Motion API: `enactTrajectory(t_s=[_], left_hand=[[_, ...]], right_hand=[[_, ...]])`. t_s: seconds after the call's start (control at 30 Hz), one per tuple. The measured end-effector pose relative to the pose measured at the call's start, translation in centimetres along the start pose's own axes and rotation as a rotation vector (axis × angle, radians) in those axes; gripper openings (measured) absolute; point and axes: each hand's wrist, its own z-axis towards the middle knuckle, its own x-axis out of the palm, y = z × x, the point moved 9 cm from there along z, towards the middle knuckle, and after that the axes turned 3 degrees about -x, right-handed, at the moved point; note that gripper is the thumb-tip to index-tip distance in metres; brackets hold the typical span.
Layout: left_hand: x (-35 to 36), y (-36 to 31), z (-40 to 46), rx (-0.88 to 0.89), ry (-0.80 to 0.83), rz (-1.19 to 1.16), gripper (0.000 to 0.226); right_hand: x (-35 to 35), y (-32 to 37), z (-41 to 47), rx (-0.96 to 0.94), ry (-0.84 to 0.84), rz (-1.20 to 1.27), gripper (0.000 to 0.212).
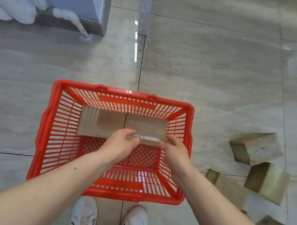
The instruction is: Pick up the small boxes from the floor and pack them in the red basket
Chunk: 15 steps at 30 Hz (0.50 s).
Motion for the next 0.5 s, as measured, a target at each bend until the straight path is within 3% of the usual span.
enactTrajectory(t_s=[0.5], left_hand=[[2.4, -12.2, -15.0, 0.177, 0.073, 0.091, 0.041]], right_hand=[[-11.3, 3.6, -14.9, -0.039, -0.109, 0.217, 0.030]])
